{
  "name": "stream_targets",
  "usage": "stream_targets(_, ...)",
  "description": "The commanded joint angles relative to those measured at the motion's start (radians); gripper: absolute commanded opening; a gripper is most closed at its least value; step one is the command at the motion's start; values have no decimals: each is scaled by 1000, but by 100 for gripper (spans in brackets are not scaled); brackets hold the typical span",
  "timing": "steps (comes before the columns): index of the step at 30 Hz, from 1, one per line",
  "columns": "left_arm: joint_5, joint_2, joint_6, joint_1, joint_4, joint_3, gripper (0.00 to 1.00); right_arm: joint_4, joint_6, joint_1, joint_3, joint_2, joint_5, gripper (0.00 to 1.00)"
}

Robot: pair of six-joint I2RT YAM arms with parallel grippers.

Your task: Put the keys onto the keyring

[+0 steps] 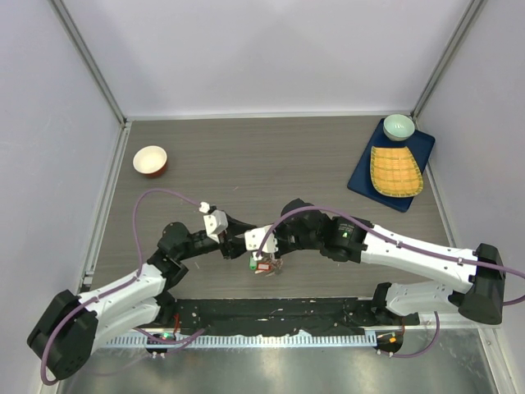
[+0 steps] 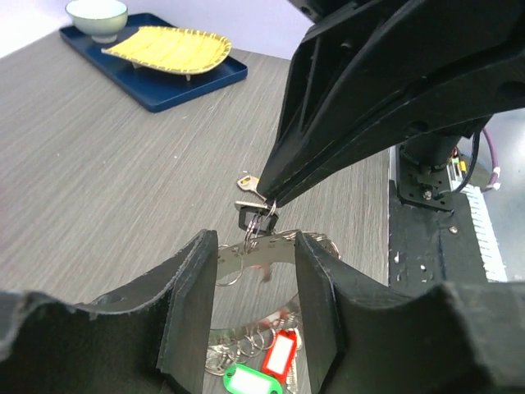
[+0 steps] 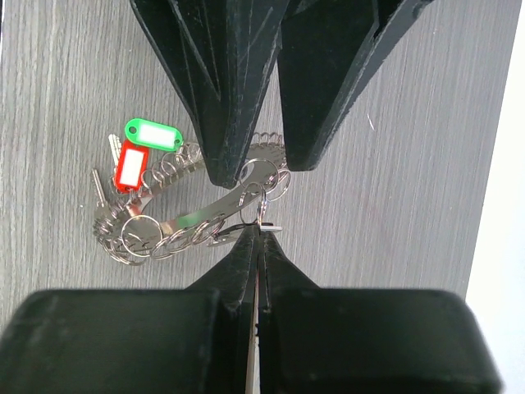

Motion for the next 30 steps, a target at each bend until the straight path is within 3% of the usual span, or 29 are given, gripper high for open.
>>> stream_targets(1, 90, -2, 109, 7, 24, 50, 45, 31, -9, 7, 52, -37, -9, 1)
stream_targets(7, 128, 17, 215, 7, -31, 61, 40, 31, -6, 8, 52, -34, -28, 1)
stream_targets(9, 145, 38, 220, 8, -45, 75, 36, 31, -5, 8, 53, -34, -29, 1)
stream_targets(30, 173, 101, 219, 21, -125, 132, 30, 31, -3, 16, 52, -34, -32, 1)
